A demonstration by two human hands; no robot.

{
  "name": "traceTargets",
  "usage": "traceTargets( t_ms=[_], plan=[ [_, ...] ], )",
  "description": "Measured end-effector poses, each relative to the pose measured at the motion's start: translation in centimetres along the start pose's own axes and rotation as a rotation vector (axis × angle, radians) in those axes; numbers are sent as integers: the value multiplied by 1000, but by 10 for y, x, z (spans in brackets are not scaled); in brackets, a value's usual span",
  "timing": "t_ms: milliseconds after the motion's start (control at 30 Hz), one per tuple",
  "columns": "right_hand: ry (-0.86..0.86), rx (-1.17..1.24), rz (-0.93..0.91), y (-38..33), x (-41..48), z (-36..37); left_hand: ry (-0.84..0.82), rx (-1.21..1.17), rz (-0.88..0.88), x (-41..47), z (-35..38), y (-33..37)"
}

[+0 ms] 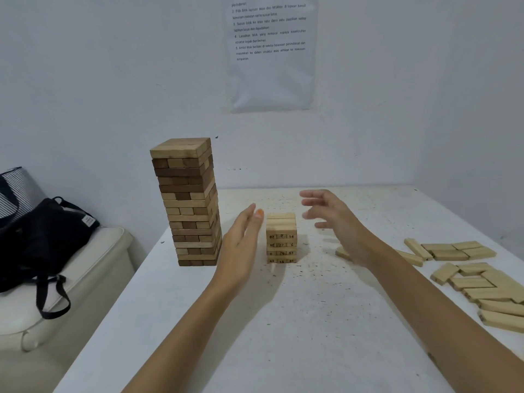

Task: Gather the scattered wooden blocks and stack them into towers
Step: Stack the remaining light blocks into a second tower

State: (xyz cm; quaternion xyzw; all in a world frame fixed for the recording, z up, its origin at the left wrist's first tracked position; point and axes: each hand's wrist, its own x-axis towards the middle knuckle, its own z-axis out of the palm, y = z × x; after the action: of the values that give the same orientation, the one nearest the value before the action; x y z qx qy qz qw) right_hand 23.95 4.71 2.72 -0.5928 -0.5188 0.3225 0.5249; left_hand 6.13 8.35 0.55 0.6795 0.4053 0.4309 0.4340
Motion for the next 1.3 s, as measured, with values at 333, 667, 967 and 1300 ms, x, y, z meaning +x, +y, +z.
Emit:
traceTargets(
  t_ms=[333, 667, 967, 1300],
  plan=[
    [218, 325, 285, 1, -12, 41, 14, -354, -379, -4, 21, 31],
    [10, 348, 252, 12, -22, 66, -7, -419, -300, -22, 36, 46],
    [14, 335, 285, 16, -19, 70, -16, -383, -310, -20, 39, 44],
    [21, 338, 263, 19, -17, 66, -33, -463, -312, -19, 40, 42]
  ],
)
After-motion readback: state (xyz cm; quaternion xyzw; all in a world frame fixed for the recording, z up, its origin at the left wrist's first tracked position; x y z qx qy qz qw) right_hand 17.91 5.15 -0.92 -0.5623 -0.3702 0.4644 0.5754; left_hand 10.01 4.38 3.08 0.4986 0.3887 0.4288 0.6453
